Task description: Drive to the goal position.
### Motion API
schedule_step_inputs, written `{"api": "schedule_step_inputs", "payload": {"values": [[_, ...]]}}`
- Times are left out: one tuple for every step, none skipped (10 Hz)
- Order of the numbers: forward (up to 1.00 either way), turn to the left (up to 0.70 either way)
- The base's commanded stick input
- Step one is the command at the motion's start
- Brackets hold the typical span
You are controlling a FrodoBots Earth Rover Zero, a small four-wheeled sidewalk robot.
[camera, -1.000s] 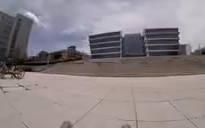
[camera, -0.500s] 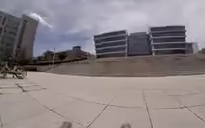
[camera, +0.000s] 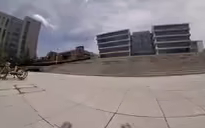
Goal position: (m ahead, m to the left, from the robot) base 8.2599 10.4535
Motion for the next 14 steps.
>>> {"api": "schedule_step_inputs", "payload": {"values": [[0.7, 0.03], [0.7, 0.04], [0.7, 0.08], [0.7, 0.35], [0.7, 0.35], [0.7, 0.22], [0.7, 0.06], [0.7, 0.02], [0.7, 0.0], [0.7, 0.0], [0.7, 0.0], [0.7, 0.0], [0.7, 0.0], [0.7, 0.0]]}}
